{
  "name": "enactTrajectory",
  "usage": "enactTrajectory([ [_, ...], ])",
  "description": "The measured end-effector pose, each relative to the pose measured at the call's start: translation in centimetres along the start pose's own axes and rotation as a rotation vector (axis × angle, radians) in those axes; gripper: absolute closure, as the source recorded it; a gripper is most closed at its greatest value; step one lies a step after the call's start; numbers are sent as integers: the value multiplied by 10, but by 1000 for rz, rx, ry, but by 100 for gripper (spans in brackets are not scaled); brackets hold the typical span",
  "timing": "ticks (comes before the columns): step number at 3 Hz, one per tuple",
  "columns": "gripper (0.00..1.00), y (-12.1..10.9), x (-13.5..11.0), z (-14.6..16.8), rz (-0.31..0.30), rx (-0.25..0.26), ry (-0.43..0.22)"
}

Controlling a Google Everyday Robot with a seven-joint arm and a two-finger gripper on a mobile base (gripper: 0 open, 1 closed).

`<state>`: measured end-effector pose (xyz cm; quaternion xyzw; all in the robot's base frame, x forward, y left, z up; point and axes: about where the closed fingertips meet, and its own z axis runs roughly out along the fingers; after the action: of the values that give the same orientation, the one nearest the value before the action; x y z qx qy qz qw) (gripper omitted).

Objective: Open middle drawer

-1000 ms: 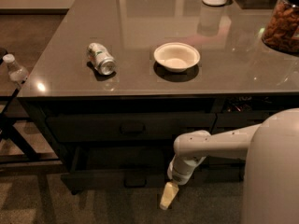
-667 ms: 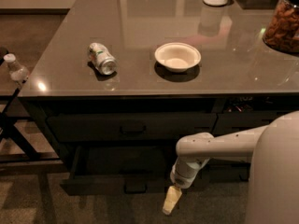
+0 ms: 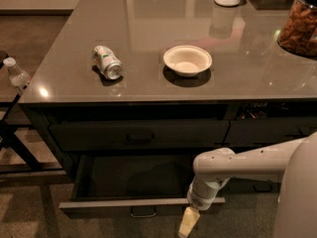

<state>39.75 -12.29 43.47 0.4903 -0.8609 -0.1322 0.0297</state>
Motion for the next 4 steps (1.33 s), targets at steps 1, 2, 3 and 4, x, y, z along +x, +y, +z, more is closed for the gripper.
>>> enactTrajectory([
  [1, 0, -4, -5, -13, -8, 32, -19],
  [2, 0, -12, -14, -24, -19, 70, -34],
  [3, 0, -12, -14, -23, -19, 70, -34],
  [4, 0, -12, -14, -5, -21, 48, -8],
])
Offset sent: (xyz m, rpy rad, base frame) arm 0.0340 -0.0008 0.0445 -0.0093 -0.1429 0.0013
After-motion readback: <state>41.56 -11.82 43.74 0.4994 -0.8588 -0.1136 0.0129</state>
